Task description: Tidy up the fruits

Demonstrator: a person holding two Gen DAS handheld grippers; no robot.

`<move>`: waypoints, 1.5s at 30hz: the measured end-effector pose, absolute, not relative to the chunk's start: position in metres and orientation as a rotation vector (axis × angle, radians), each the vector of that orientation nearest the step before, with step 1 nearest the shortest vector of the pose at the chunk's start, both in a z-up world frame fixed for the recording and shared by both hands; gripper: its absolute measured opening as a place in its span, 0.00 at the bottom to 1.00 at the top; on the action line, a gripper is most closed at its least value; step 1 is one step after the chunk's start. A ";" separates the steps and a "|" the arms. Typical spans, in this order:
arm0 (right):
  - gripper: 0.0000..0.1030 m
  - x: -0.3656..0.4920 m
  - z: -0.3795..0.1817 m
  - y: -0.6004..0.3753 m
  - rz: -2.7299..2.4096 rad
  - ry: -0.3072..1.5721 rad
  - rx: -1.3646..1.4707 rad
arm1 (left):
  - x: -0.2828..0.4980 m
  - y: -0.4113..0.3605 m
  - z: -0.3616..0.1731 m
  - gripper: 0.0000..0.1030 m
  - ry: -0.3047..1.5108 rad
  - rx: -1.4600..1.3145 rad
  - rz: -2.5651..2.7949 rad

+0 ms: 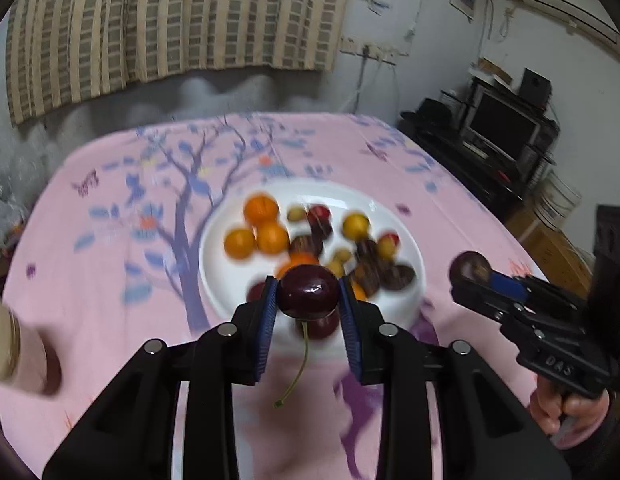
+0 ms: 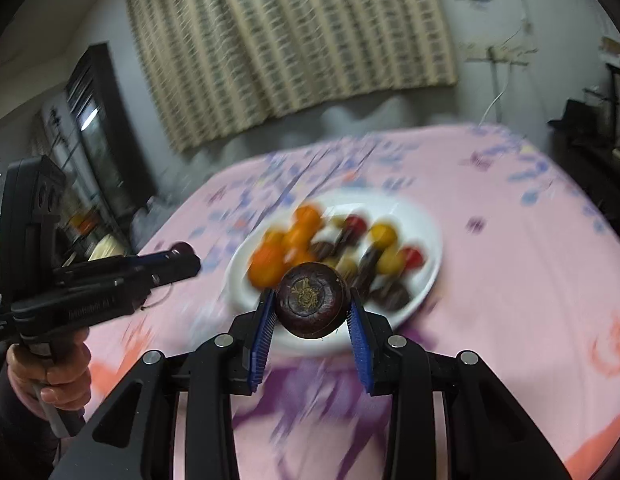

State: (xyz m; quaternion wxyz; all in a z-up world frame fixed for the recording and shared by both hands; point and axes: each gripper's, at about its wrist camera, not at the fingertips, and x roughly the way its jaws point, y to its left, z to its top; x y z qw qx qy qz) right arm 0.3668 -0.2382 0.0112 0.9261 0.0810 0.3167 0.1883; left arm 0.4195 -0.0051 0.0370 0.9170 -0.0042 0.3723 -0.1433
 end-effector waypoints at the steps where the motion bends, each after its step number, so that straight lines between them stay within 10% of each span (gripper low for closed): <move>1: 0.35 0.380 0.014 -0.241 0.358 0.633 0.168 | 0.432 -0.010 0.039 0.29 0.761 0.001 -0.269; 14: 0.35 0.476 -0.026 -0.217 0.357 0.702 0.045 | 0.541 -0.021 -0.014 0.30 0.909 -0.030 -0.141; 15: 0.36 0.478 -0.030 -0.216 0.366 0.718 0.048 | 0.540 -0.018 -0.016 0.35 0.916 -0.027 -0.136; 17: 0.62 0.473 -0.033 -0.217 0.372 0.724 0.053 | 0.533 -0.014 -0.013 0.78 0.895 -0.006 -0.102; 22: 0.74 0.438 -0.016 -0.212 0.364 0.677 -0.034 | 0.486 -0.011 0.013 0.93 0.752 0.087 -0.070; 33: 0.96 0.292 0.014 -0.214 0.373 0.633 -0.131 | 0.318 -0.001 0.031 0.95 0.700 0.113 -0.050; 45: 0.96 0.198 -0.023 -0.247 0.269 0.756 -0.118 | 0.209 0.010 -0.002 0.95 0.777 0.072 -0.005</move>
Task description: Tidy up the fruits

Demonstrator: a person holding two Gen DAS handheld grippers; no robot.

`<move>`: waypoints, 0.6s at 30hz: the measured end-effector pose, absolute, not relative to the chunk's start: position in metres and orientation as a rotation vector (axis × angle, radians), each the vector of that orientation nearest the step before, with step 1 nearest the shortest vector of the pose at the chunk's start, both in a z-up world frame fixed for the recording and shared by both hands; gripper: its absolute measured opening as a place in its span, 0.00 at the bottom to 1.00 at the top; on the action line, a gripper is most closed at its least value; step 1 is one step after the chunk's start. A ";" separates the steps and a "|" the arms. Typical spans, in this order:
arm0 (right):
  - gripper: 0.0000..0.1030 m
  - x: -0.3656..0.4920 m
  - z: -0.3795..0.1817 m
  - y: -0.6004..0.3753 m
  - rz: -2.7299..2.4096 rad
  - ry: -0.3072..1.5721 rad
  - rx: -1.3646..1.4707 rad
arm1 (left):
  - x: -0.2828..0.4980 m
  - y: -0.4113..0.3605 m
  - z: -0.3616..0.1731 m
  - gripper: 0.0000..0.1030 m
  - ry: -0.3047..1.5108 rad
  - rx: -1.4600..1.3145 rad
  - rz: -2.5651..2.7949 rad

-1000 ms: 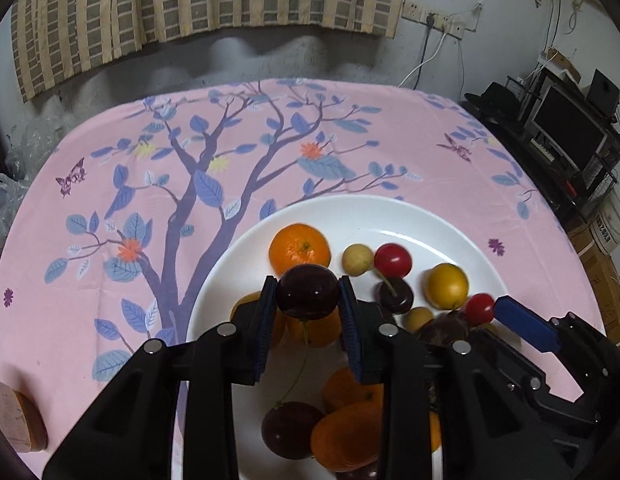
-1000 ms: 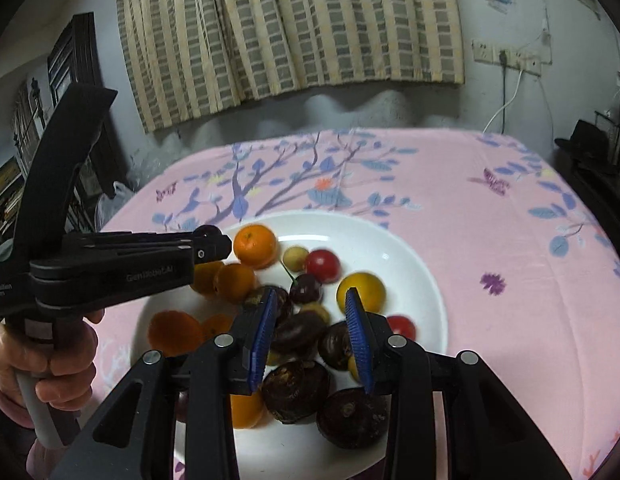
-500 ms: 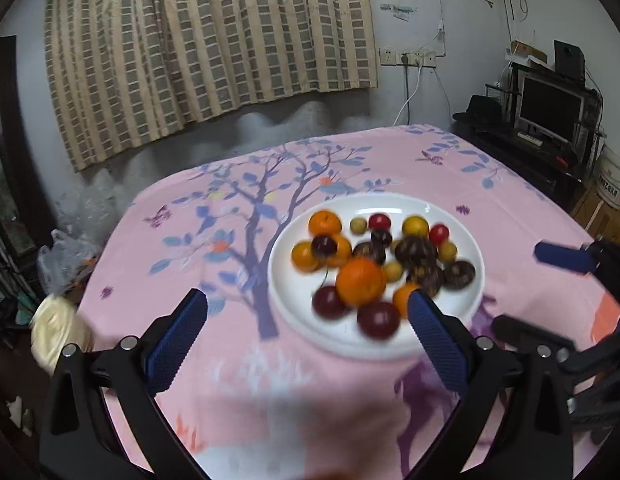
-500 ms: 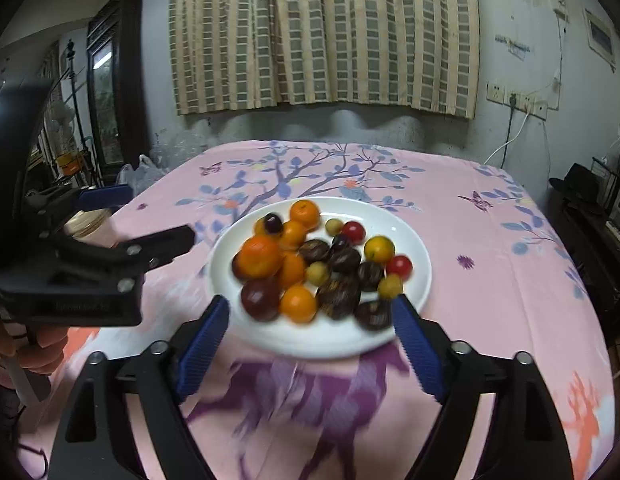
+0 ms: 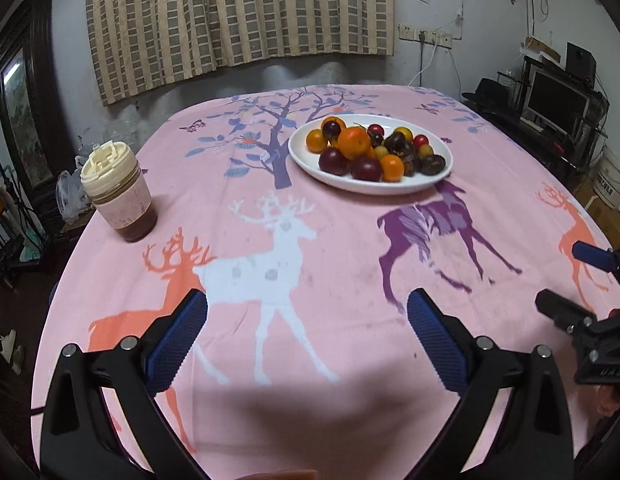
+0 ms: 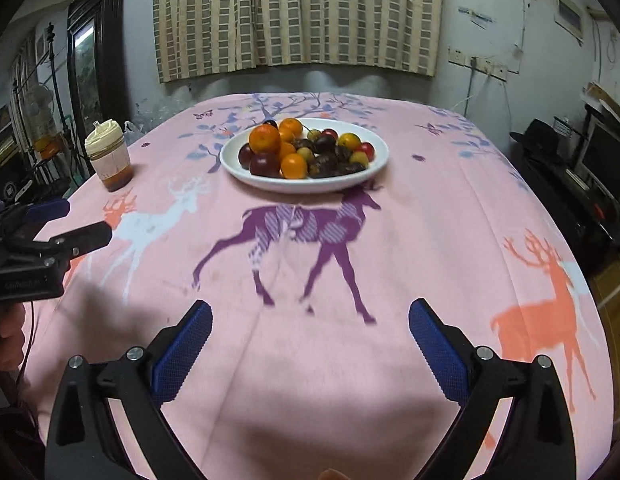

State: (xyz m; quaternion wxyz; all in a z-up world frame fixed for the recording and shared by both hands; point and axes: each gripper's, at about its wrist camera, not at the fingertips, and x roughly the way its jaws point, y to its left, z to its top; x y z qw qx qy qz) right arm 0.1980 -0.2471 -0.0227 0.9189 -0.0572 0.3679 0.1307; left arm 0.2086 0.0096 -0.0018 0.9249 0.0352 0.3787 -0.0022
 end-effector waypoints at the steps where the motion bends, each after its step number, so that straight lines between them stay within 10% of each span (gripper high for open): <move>1: 0.96 0.194 -0.023 -0.248 0.264 0.755 -0.121 | 0.206 0.009 -0.002 0.95 0.777 0.076 -0.002; 18: 0.96 0.164 -0.012 -0.255 0.244 0.723 -0.134 | 0.177 0.016 0.004 0.95 0.750 0.067 0.011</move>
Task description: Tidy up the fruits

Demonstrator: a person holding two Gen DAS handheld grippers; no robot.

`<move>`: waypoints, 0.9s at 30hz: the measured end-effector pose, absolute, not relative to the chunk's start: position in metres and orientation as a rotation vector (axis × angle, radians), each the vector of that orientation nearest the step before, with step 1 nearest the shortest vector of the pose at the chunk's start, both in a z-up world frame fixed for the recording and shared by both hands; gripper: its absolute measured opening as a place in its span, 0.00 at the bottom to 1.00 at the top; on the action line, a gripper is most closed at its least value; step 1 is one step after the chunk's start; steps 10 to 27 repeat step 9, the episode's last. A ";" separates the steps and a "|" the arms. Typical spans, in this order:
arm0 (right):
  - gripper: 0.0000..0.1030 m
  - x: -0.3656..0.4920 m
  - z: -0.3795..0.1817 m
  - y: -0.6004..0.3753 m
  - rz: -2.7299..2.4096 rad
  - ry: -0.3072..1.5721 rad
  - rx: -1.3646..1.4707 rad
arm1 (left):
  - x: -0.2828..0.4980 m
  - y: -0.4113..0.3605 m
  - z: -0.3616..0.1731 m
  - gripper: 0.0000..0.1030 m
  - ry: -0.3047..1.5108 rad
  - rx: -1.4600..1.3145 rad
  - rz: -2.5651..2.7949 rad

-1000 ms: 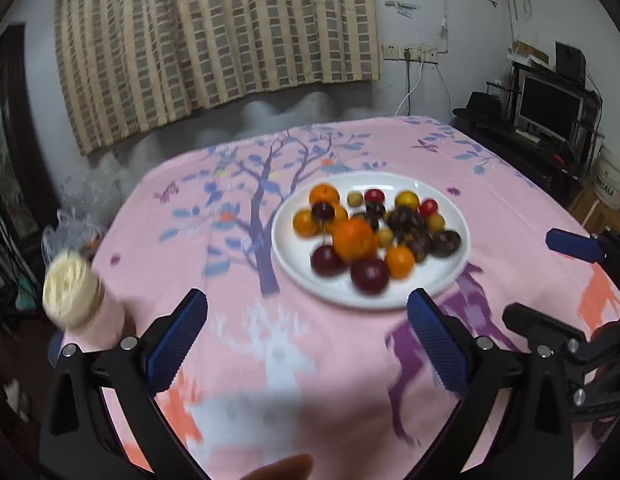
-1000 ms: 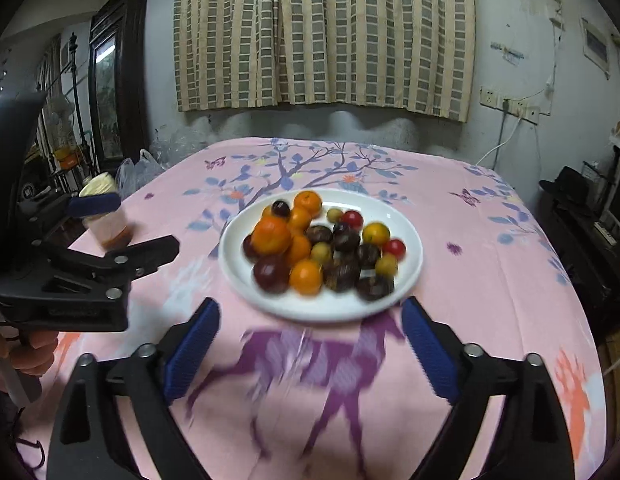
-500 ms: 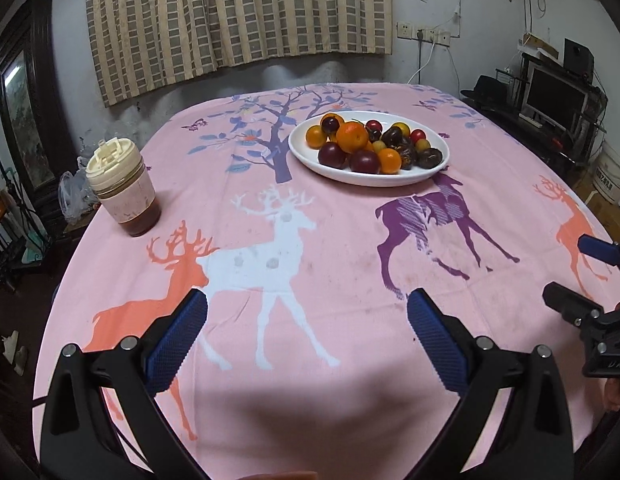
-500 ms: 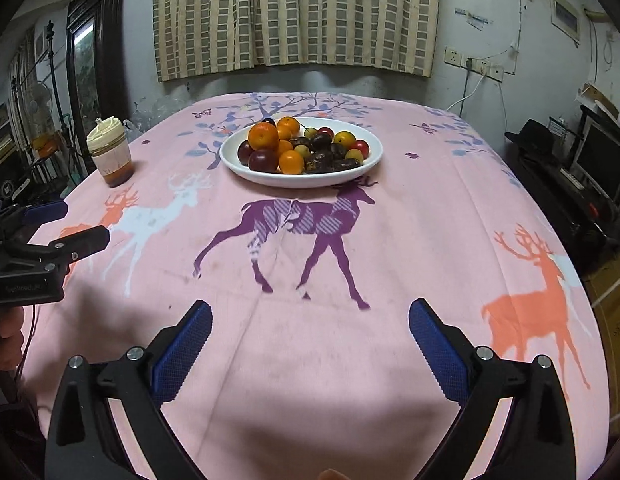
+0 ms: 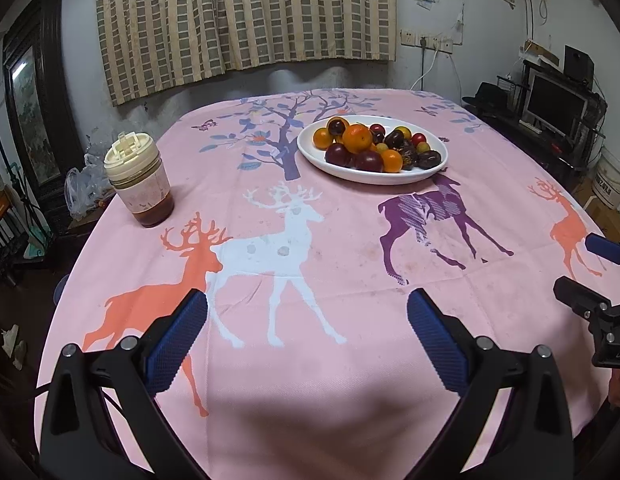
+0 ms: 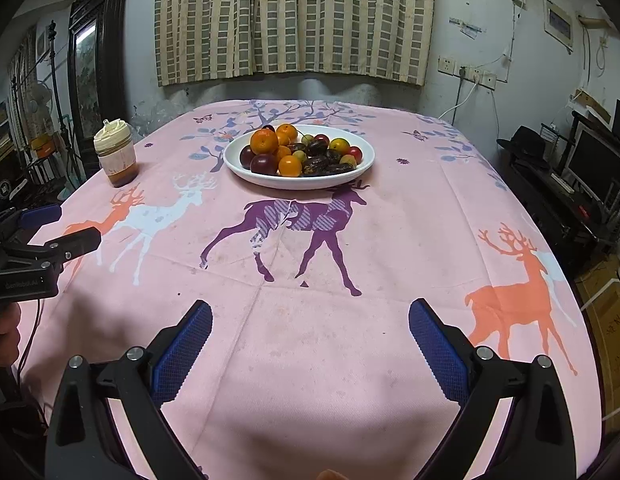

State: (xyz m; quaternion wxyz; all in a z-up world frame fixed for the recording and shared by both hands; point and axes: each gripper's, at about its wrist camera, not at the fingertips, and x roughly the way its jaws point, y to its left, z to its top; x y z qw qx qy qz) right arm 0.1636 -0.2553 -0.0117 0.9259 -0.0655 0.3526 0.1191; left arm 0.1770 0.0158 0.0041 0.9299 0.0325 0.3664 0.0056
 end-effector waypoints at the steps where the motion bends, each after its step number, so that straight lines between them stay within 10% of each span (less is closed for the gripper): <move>1: 0.96 0.164 -0.012 -0.256 0.245 0.723 -0.132 | 0.177 0.015 0.005 0.95 0.749 0.068 0.012; 27: 0.96 0.164 -0.011 -0.256 0.245 0.722 -0.131 | 0.176 0.014 0.005 0.95 0.752 0.068 0.010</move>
